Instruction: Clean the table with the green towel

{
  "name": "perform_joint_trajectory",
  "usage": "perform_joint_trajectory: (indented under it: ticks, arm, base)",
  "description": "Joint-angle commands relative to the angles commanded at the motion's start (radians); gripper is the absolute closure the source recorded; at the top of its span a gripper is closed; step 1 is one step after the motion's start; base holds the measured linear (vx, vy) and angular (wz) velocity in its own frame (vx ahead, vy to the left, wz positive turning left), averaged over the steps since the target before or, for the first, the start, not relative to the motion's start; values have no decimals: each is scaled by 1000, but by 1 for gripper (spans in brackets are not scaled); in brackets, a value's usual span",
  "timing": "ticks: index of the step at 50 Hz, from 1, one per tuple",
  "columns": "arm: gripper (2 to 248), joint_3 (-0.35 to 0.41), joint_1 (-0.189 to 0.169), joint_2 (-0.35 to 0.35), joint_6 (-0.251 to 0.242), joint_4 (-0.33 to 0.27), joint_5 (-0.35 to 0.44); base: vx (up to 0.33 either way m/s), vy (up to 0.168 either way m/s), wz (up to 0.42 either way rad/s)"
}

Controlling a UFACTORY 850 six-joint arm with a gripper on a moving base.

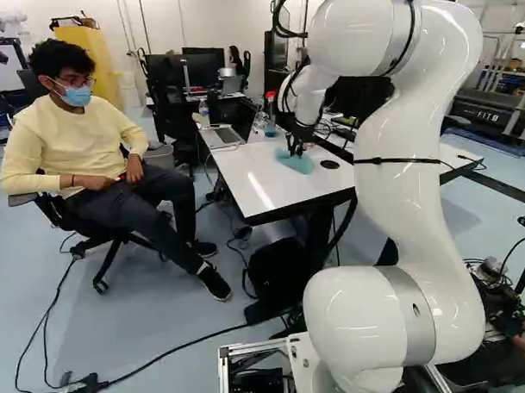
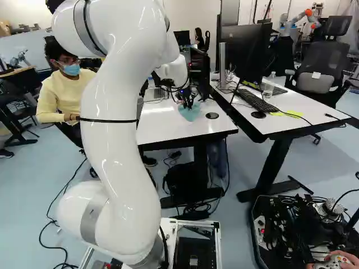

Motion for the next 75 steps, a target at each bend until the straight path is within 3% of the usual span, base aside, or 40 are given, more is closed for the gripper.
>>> perform_joint_trajectory:
  ticks: [26, 75]
  arm:
    - [213, -93, 17, -67, 0, 0, -3]
    - [213, -202, 147, -145, 0, 0, -3]
  base:
    - [0, 0, 0]
    - [0, 0, 0]
